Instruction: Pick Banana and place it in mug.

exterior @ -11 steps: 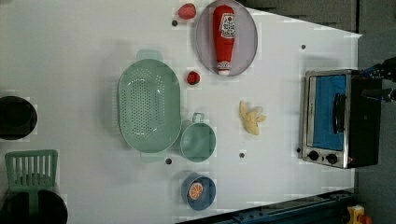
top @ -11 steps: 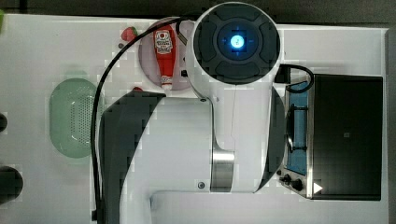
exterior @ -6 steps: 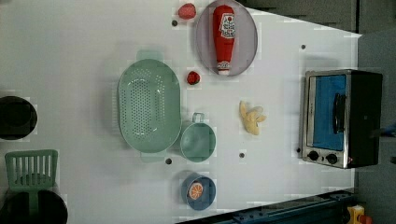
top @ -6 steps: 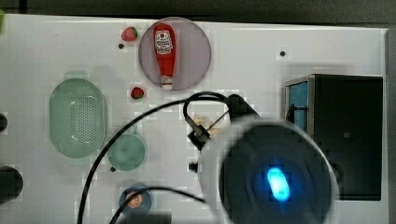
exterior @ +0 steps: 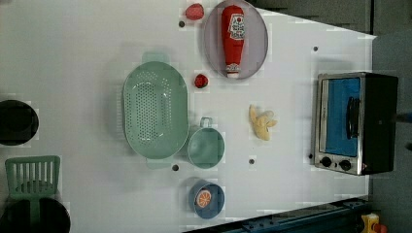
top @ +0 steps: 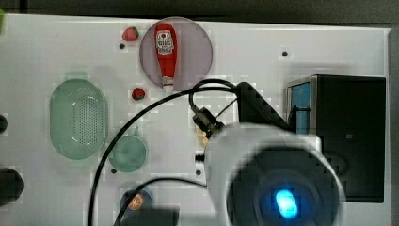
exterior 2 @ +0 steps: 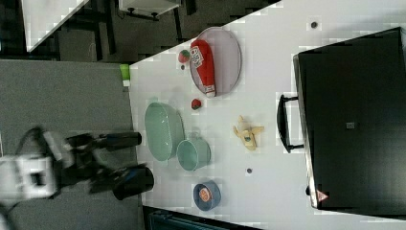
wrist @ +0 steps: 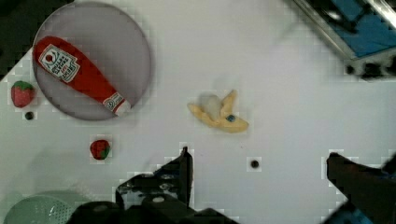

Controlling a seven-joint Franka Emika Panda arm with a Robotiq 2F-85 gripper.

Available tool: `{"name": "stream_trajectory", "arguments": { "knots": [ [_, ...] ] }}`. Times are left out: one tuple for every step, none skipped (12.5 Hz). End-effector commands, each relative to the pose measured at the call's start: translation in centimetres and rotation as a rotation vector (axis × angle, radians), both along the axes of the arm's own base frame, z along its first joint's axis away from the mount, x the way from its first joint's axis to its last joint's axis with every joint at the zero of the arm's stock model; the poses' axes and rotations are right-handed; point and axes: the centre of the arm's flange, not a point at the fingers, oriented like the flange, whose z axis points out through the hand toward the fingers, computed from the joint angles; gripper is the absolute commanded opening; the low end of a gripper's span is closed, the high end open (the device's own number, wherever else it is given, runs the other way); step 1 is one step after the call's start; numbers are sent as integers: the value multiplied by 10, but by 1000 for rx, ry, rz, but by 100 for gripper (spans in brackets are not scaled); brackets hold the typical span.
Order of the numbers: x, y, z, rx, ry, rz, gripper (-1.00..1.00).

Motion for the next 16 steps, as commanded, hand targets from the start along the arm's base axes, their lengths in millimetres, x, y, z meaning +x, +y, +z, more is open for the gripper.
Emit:
{"name": "stream_trajectory", "arguments": {
  "knots": [
    [16, 9, -124, 14, 140, 159, 100],
    [19, 9, -146, 13, 135, 202, 100],
    [22, 9, -167, 13, 134, 238, 100],
    [23, 9, -188, 14, 137, 269, 100],
    [24, 8, -210, 15, 146, 293, 100],
    [24, 7, -232, 17, 157, 312, 100],
    [24, 8, -253, 18, 168, 334, 100],
    [24, 8, -275, 20, 180, 359, 100],
    [24, 9, -295, 22, 191, 386, 100],
    [24, 10, -314, 23, 194, 409, 100],
    [25, 10, -331, 20, 188, 416, 100],
    [27, 10, -346, 16, 178, 417, 100],
    [28, 11, -361, 12, 168, 419, 100],
    [29, 12, -374, 9, 158, 422, 100],
    [29, 13, -386, 6, 146, 424, 100],
    [28, 15, -398, 2, 132, 427, 100]
  ]
}}
